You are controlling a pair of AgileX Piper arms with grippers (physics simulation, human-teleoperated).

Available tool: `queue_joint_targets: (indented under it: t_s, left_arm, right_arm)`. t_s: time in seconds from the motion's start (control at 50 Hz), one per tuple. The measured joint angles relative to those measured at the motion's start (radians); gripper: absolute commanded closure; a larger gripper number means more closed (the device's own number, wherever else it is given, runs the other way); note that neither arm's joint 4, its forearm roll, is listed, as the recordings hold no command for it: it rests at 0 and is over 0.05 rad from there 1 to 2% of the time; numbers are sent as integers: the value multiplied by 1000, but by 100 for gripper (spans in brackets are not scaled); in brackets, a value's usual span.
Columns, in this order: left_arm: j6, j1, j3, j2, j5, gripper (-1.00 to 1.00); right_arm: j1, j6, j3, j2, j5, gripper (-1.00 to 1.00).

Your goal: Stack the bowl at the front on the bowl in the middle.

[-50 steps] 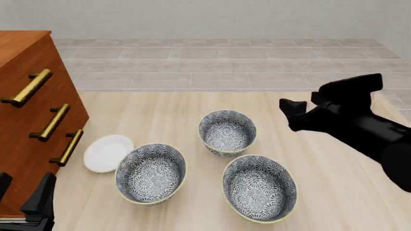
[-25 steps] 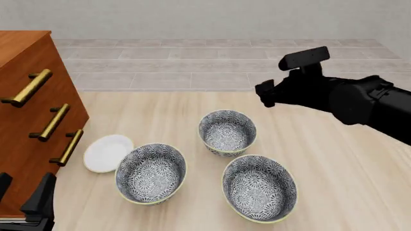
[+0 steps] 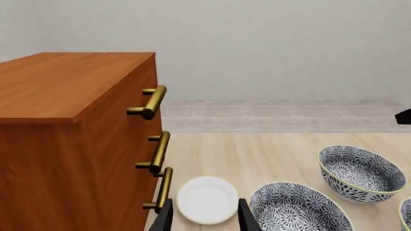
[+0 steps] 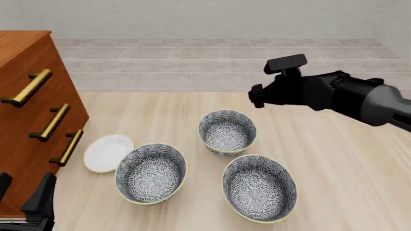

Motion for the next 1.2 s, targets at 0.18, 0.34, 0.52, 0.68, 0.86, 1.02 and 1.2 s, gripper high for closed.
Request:
queue_joint_targets:
  t_s: [0.18, 0.34, 0.52, 0.68, 0.86, 1.02, 1.2]
  left_arm:
    - [0, 0, -1, 0, 1, -100]
    - [0, 0, -2, 0, 2, -100]
    - [0, 0, -2, 0, 2, -100]
    - [0, 0, -2, 0, 2, -100]
    - [0, 0, -2, 0, 2, -100]
    - [0, 0, -4, 1, 3, -100]
    - [0, 0, -5, 1, 3, -100]
  right_arm:
    - [-3, 3, -13, 52, 4, -100]
    - [-3, 5, -9, 87, -1, -100]
    - [0, 6, 0, 119, -9, -100]
    - [2, 7, 4, 149, -19, -100]
    - [3, 8, 4, 180, -30, -100]
    - [6, 9, 1, 206, -40, -100]
    - [10, 10, 4, 234, -55, -100]
